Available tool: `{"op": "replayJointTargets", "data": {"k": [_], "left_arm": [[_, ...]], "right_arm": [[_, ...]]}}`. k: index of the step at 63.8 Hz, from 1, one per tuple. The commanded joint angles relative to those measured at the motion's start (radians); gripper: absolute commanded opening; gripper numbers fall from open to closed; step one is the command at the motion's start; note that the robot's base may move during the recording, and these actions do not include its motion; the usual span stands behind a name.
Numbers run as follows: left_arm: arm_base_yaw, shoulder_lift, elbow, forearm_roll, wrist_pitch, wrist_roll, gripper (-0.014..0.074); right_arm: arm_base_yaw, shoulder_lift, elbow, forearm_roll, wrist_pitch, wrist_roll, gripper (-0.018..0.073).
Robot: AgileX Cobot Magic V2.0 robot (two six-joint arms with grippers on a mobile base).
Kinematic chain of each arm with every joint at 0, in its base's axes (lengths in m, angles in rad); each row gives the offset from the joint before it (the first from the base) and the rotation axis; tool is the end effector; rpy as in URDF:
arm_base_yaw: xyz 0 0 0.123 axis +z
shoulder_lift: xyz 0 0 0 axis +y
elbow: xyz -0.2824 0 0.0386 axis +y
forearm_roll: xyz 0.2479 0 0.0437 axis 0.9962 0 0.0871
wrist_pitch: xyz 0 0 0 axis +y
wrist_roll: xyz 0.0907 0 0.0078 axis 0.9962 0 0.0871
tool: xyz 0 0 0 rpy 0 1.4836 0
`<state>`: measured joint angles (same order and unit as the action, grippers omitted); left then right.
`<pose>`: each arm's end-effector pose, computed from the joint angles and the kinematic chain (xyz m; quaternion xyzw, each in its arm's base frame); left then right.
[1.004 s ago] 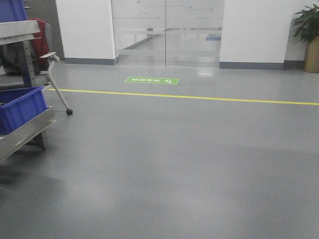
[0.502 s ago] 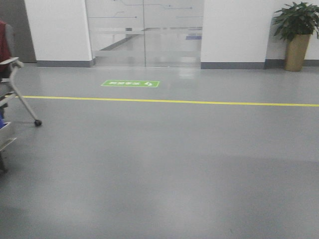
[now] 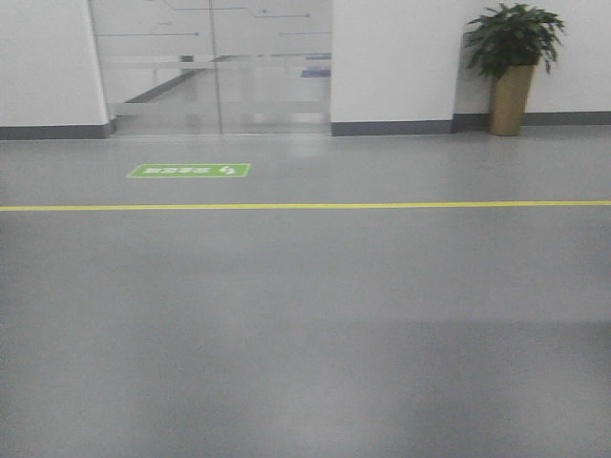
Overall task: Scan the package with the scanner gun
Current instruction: 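Drive the base forward and turn toward the red conveyor table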
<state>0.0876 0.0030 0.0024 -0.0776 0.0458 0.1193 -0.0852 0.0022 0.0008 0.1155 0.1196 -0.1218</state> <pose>0.0566 0.0046 0.2080 -0.0146 0.6941 0.0453 0.7183 0.0566 -0.0036 0.2019 0.0233 0.7189 -0.0271 0.6942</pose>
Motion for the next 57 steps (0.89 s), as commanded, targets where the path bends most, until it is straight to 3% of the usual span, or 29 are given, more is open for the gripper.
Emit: {"op": "replayJointTargets", "data": {"k": [1, 57], "left_arm": [[-0.015, -0.003, -0.002, -0.005, -0.018, -0.001, -0.0111], [-0.015, -0.003, -0.002, -0.005, -0.018, -0.001, -0.0111]], "right_arm": [[-0.001, -0.002, -0.001, -0.007, -0.023, -0.002, -0.0153], [-0.001, -0.002, -0.001, -0.007, -0.023, -0.002, -0.0153]]}}
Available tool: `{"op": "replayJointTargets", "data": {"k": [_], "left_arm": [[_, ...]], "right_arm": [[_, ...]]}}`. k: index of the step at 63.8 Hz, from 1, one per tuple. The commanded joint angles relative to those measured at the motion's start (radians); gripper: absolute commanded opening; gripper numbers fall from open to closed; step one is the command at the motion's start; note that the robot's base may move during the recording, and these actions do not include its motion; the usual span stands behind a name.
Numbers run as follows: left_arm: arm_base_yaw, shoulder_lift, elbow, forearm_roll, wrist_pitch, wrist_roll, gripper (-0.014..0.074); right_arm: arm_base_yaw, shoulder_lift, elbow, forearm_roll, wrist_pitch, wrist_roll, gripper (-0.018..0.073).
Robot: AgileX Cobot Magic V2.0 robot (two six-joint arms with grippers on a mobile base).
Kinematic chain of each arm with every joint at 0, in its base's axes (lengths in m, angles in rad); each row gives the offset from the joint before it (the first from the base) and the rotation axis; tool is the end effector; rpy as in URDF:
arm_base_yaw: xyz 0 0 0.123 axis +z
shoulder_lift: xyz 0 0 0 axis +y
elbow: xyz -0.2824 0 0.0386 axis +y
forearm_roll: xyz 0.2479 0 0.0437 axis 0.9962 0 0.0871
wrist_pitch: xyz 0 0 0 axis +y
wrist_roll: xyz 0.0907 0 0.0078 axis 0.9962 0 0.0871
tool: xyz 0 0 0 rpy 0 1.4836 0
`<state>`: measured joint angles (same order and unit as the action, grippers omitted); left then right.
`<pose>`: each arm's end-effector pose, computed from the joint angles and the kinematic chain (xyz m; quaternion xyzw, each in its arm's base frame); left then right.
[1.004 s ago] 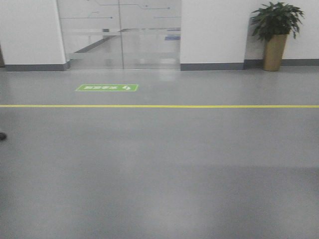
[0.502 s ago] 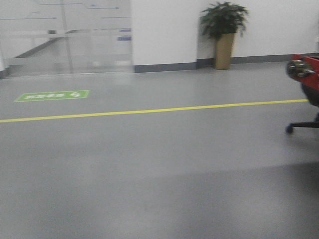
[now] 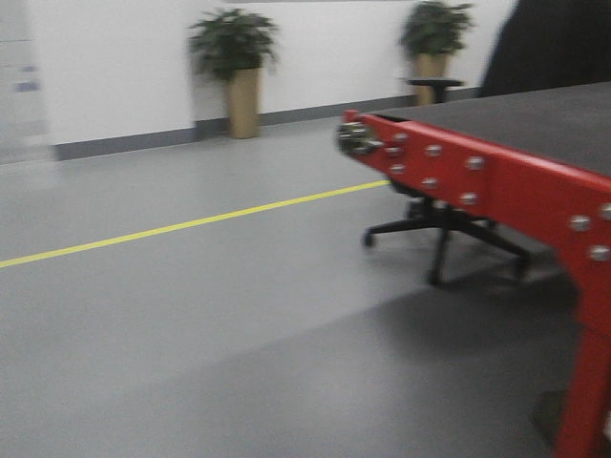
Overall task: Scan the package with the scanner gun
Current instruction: 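Drive the base forward and turn toward the red conveyor table, then move the left gripper toward the tan cardboard box on the belt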
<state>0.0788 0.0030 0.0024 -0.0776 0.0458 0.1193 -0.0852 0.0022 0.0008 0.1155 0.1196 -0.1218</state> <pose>0.0567 0.0041 0.2080 -0.0116 0.6941 0.0421 0.7185 0.0566 -0.0036 0.2019 0.0233 0.7189 -0.0271 0.6942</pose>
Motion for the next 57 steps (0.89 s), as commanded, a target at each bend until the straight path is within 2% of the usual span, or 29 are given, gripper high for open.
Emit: {"op": "replayJointTargets", "data": {"k": [1, 57], "left_arm": [[-0.007, -0.003, -0.002, -0.005, -0.018, -0.001, -0.0111], [-0.007, -0.003, -0.002, -0.005, -0.018, -0.001, -0.0111]], "right_arm": [[-0.001, -0.002, -0.001, -0.007, -0.023, -0.002, -0.0153], [0.002, -0.002, -0.001, -0.007, -0.023, -0.002, -0.0153]]}}
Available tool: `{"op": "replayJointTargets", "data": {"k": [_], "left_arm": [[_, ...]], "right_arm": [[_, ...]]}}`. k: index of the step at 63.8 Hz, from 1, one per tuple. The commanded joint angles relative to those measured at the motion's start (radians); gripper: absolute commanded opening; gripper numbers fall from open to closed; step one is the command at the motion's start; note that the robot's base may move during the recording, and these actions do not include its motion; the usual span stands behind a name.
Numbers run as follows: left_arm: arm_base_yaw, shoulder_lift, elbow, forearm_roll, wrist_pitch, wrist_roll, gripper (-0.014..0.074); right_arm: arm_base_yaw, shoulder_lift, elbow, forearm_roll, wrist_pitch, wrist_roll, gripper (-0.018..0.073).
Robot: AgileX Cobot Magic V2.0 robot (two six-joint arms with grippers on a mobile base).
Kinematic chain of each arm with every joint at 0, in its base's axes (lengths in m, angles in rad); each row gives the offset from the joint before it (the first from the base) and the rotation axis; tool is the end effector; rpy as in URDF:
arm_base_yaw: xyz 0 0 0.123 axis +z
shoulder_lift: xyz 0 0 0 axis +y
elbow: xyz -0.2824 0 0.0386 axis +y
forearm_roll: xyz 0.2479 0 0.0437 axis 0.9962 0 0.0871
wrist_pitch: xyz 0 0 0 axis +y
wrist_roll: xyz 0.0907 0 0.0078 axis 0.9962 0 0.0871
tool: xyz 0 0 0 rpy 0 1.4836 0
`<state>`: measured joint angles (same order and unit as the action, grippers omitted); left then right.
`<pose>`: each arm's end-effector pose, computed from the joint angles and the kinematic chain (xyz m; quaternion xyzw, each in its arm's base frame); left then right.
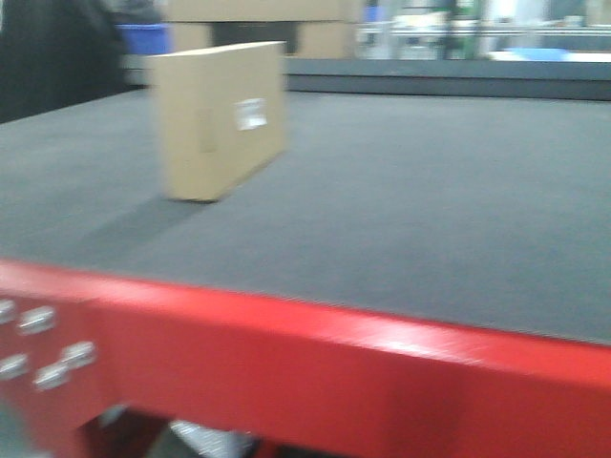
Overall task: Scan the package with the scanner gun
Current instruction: 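Move the left gripper toward the tan cardboard box on the belt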
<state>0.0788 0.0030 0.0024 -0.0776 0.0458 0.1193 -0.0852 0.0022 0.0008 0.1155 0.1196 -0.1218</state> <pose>0.0567 0.0041 0.2080 -0.0116 0.6941 0.0421 0.7185 0.0566 -0.0036 0.2019 0.0233 0.7189 -0.0271 0.6942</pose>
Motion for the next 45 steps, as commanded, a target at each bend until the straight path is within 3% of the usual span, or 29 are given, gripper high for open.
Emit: {"op": "replayJointTargets", "data": {"k": [1, 19, 45], "left_arm": [[-0.007, -0.003, -0.002, -0.005, -0.018, -0.001, -0.0111], [-0.005, -0.003, -0.002, -0.005, -0.018, -0.001, -0.0111], [0.003, -0.003, -0.002, -0.005, -0.018, -0.001, -0.0111]], "right_arm": [[0.002, -0.002, -0.001, -0.007, -0.023, -0.002, -0.0153], [0.12, -0.002, -0.001, -0.007, -0.023, -0.002, -0.0153], [0.126, -0.002, -0.001, -0.007, -0.023, -0.002, -0.0153]]}}
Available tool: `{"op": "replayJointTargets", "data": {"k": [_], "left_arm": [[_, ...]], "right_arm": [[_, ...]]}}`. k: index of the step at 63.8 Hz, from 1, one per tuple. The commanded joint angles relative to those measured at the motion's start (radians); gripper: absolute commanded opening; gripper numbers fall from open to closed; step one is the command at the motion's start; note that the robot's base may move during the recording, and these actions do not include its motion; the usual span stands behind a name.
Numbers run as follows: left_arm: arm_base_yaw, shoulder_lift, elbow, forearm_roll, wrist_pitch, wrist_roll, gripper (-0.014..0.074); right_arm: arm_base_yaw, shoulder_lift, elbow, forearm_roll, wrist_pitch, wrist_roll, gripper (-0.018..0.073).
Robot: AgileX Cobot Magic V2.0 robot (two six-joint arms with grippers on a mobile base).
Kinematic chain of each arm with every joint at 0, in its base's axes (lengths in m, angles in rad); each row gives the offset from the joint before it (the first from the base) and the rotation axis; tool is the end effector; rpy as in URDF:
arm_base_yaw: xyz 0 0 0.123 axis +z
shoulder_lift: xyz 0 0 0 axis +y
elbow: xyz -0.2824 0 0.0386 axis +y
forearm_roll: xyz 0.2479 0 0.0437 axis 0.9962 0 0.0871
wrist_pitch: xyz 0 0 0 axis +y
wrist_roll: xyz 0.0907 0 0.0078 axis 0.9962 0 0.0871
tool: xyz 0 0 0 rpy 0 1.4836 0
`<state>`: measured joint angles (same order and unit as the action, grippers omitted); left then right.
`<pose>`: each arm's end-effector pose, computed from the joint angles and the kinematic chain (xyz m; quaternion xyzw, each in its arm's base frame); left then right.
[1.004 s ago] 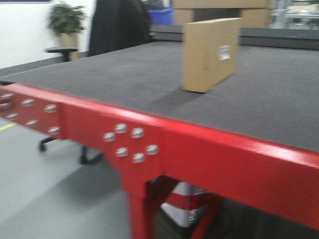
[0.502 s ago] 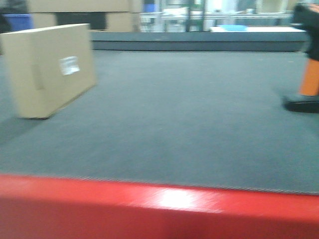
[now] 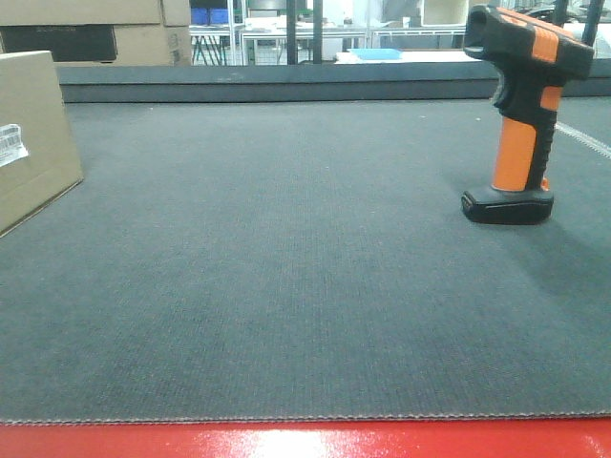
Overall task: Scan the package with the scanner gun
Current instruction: 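Move the left gripper toward the tan cardboard box on the belt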
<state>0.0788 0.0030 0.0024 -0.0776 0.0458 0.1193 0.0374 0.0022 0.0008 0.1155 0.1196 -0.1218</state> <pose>0.0567 0.0041 0.2080 -0.0116 0.6941 0.0421 0.7185 0.0566 0.0034 0.2019 -0.0208 0.7189 0.0155 0.6946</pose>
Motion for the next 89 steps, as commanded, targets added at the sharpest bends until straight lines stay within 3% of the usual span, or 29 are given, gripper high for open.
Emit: {"op": "replayJointTargets", "data": {"k": [1, 12, 58, 79, 89], "left_arm": [[0.008, -0.003, -0.002, -0.005, -0.018, -0.001, -0.0111], [0.032, -0.003, -0.002, -0.005, -0.018, -0.001, -0.0111], [0.032, -0.003, -0.002, -0.005, -0.018, -0.001, -0.0111], [0.032, -0.003, -0.002, -0.005, -0.098, -0.001, -0.0111], [0.032, -0.003, -0.002, -0.133, -0.229, -0.001, -0.0111]], "right_arm": [[0.003, -0.002, -0.001, -0.007, -0.023, -0.002, -0.0153], [0.003, -0.002, -0.001, -0.007, -0.023, -0.002, -0.0153], [0.003, -0.002, -0.001, -0.007, -0.039, -0.002, -0.0153], [0.003, -0.002, -0.001, -0.007, -0.129, -0.002, -0.0153], [0.003, -0.002, -0.008, 0.045, -0.216, -0.002, -0.0153]]}}
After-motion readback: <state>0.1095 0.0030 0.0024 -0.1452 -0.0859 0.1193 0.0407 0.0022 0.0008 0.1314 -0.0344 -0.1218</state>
